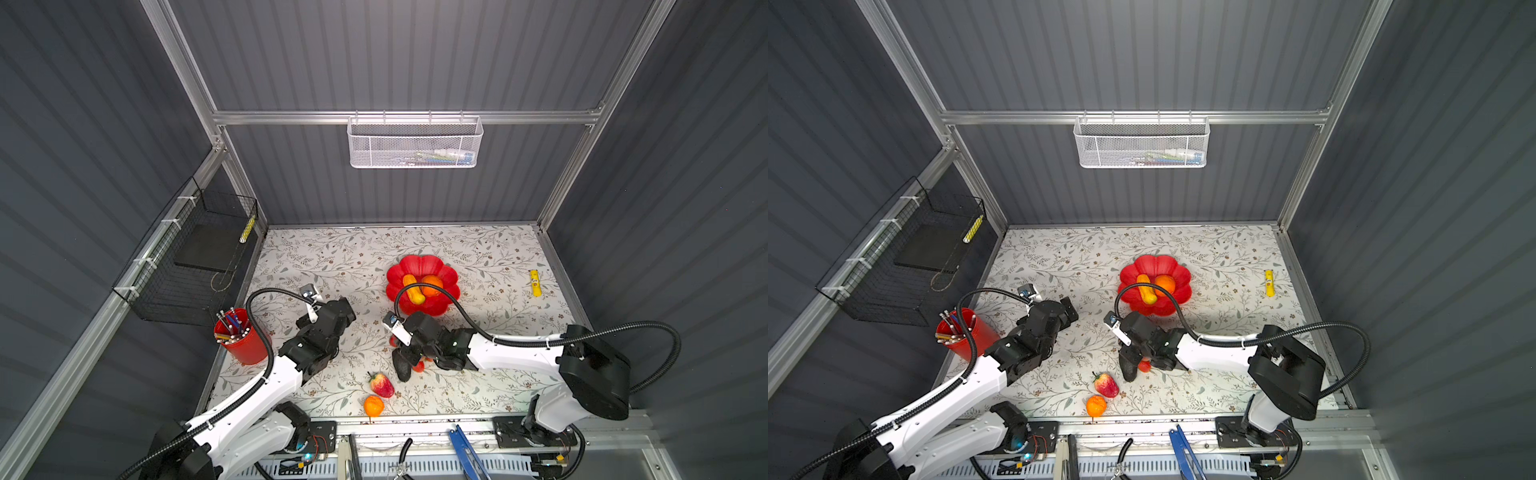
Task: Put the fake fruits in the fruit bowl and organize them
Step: 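Grasp the strawberry cluster by its stem with the right gripper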
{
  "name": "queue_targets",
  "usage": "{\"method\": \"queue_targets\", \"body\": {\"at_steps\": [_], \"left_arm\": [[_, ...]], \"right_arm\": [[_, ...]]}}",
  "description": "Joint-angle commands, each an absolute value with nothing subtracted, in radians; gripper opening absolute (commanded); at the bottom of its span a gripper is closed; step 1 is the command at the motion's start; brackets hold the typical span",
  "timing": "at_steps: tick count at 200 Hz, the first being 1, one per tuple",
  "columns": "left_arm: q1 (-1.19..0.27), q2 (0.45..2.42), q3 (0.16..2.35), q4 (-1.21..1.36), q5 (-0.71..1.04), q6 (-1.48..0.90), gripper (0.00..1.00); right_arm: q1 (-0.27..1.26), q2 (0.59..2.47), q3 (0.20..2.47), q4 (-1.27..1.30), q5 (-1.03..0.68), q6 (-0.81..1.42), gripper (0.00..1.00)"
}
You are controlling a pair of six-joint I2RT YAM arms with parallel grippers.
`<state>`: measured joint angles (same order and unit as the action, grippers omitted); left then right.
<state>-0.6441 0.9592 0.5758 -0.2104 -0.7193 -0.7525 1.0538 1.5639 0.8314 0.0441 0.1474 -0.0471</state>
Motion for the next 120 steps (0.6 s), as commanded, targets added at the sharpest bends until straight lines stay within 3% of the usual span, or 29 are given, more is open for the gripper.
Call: {"method": "queue_targets", "body": {"at_steps": [1, 41, 91, 120], "left_arm": [[-0.636, 0.951, 0.565, -0.223, -0.738, -0.772, 1.0], [-0.637, 0.97, 0.56, -0.21, -0.738, -0.782, 1.0], [-0.636, 1.011, 0.575, -0.179, -0.716, -0.785, 1.0], [-0.636, 1.028, 0.583, -0.166, -0.703, -0.78, 1.0]], "right_arm": [[1.058, 1.523, 0.819, 0.063, 0.262, -0.079, 0.14], [1.058, 1.411, 0.795, 0.028, 0.369, -0.091, 0.0], [1.052, 1.292, 0.818, -0.091, 0.506, -0.089, 0.0], [1.028, 1.212, 0.887, -0.194, 0.502, -0.085, 0.0]]}}
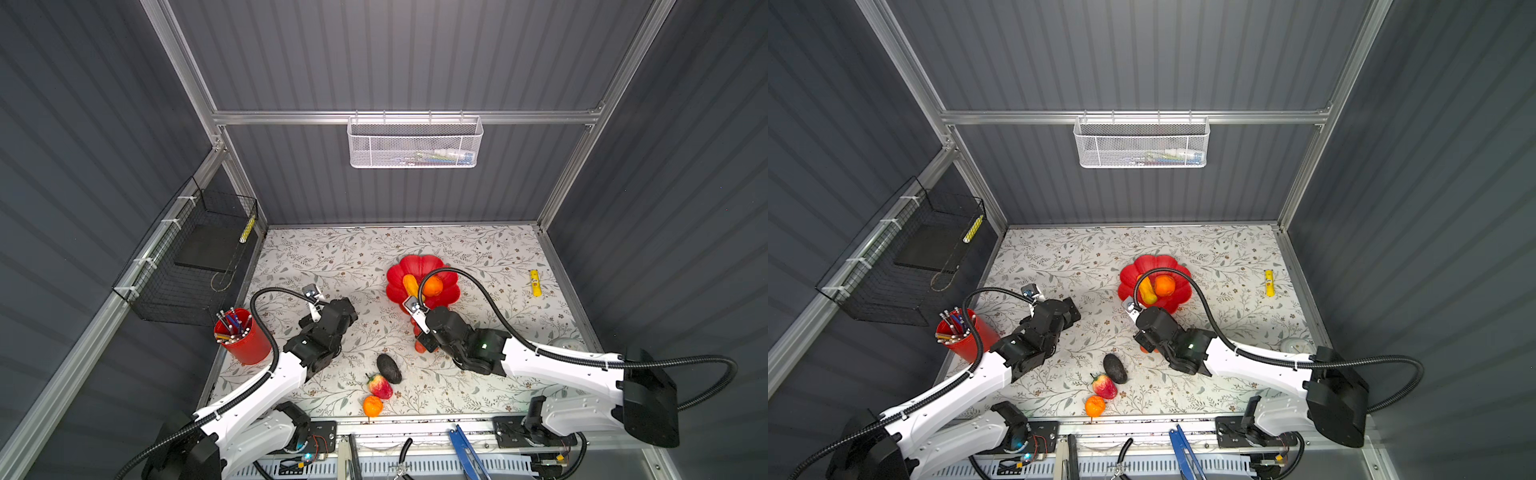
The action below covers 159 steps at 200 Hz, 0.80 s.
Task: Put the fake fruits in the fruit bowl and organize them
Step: 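Grasp the strawberry cluster by its stem with the right gripper, then lower the strawberry cluster into the bowl with the right gripper and release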
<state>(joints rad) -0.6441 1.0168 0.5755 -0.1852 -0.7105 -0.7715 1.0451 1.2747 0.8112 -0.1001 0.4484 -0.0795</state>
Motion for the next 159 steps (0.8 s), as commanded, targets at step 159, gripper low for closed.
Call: {"method": "queue_targets", "body": {"at_steps": [159], "left_arm": [[-0.634, 0.948, 0.621, -0.336, -0.407, -0.719, 1.0]], "right_arm": [[0.635, 1.842, 1.577, -0.519, 0.236, -0.055, 0.0]]}}
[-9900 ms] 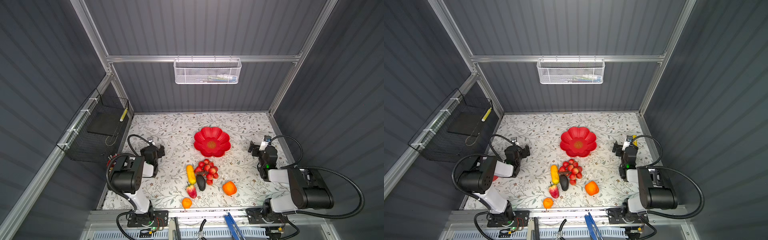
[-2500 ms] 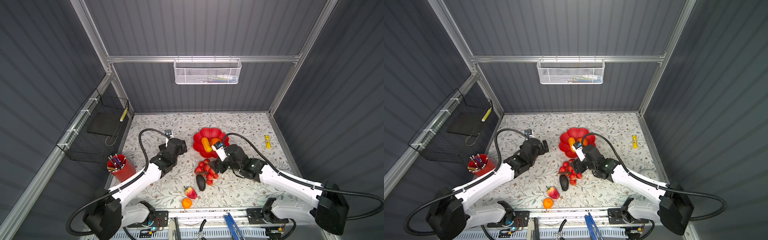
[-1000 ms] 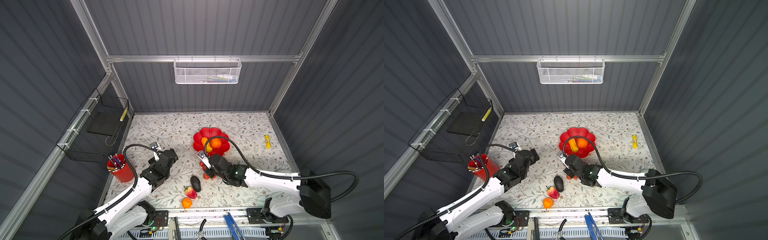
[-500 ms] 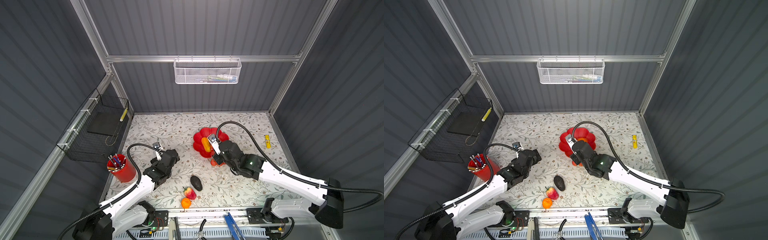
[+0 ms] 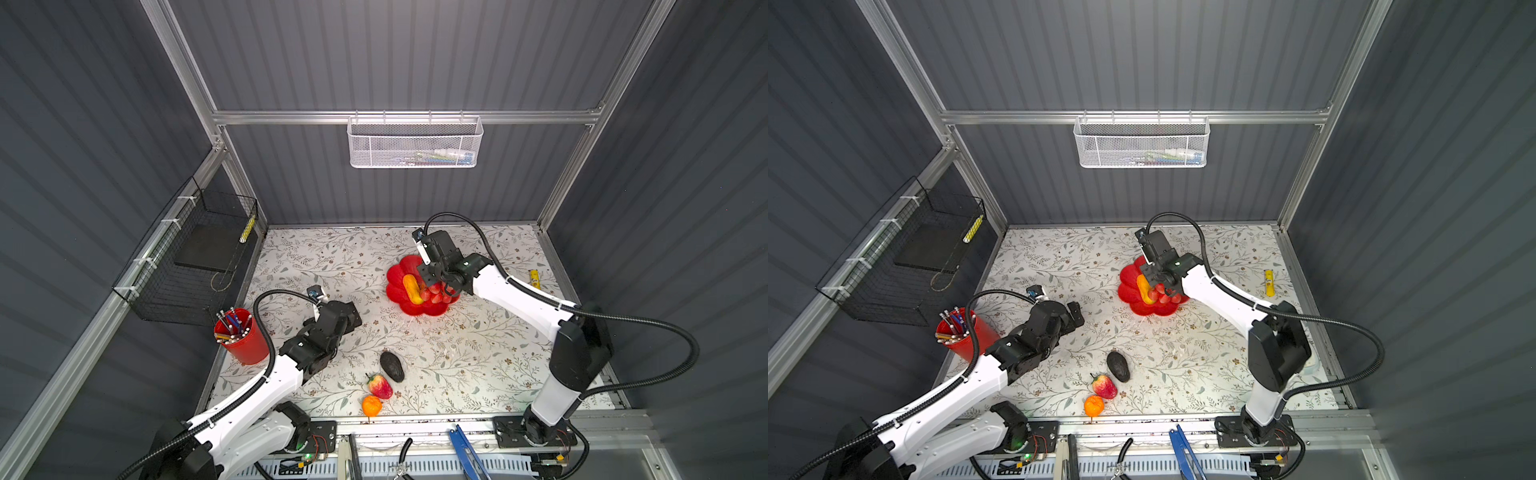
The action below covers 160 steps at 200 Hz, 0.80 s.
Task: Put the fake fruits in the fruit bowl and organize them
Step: 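Lower the strawberry cluster into the bowl with the right gripper and release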
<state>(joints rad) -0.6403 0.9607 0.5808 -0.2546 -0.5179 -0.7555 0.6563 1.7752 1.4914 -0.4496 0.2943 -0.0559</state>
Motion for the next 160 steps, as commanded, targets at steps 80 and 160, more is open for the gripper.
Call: {"method": "queue_targets", "body": {"at_steps": [80, 160], "left_arm": [[-0.635, 0.93, 0.622, -0.481, -0.147, -0.779, 0.96], [-0.697, 0.781, 0.641, -0.788, -0.018, -0.873, 0.93]], "right_arm": [[0.613, 1.934, 1.625, -0.473, 0.218, -0.01, 0.57], [0.559, 1.689, 1.47, -0.276, 0.223, 0.122, 0.95]]}}
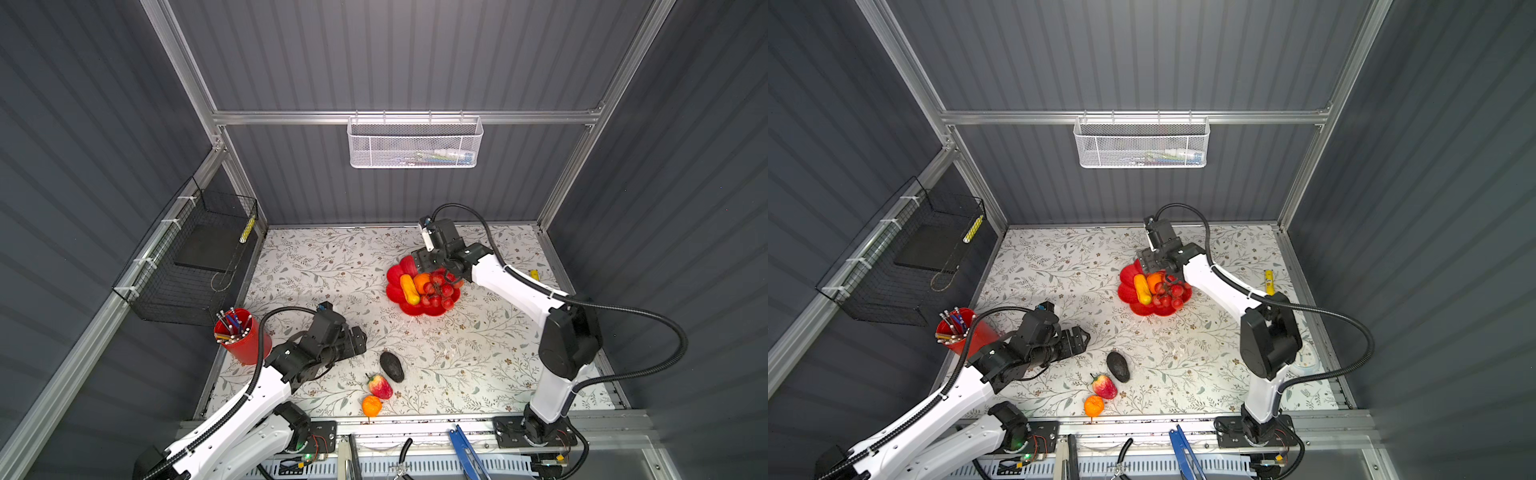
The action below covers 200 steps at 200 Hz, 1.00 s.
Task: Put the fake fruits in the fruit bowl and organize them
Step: 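Lower the strawberry cluster into the bowl with the right gripper and release, then grasp the small tangerine with the left gripper and lift it toward the bowl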
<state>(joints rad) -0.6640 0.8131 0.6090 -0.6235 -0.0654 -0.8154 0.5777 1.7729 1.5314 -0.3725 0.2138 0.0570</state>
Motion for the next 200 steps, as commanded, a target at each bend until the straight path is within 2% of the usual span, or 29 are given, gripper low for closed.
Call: {"method": "queue_targets", "body": {"at_steps": [1, 14, 64, 111, 136, 176, 200], "left_arm": [[-0.7, 0.778, 0.64, -0.791, -0.018, -0.875, 0.92], [-0.726, 0.768, 0.635, -0.82, -0.016, -0.902, 0.92], [-0.873, 0.825, 0.643, -0.85, 0.023, -0.974, 0.89], [-1.149, 0.924, 0.676, -0.908, -0.044, -1.034, 0.88], [-1.24, 0.988, 0.676, -0.877, -0.057, -1.047, 0.88], [-1.289, 1.086, 0.652, -0.828, -0.062, -1.064, 0.9], [-1.291, 1.106, 0.633, -0.79, -0.076, -1.063, 0.84]], "right_arm": [[0.558, 1.686, 1.467, -0.274, 0.225, 0.124, 0.95], [0.551, 1.642, 1.431, -0.246, 0.242, 0.143, 0.99], [0.528, 1.525, 1.314, -0.183, 0.272, 0.166, 0.99], [0.504, 1.478, 1.242, -0.155, 0.289, 0.18, 0.99], [0.497, 1.467, 1.218, -0.146, 0.284, 0.192, 0.99], [0.494, 1.45, 1.194, -0.141, 0.278, 0.196, 0.99], [0.49, 1.438, 1.179, -0.138, 0.281, 0.198, 0.99]]}}
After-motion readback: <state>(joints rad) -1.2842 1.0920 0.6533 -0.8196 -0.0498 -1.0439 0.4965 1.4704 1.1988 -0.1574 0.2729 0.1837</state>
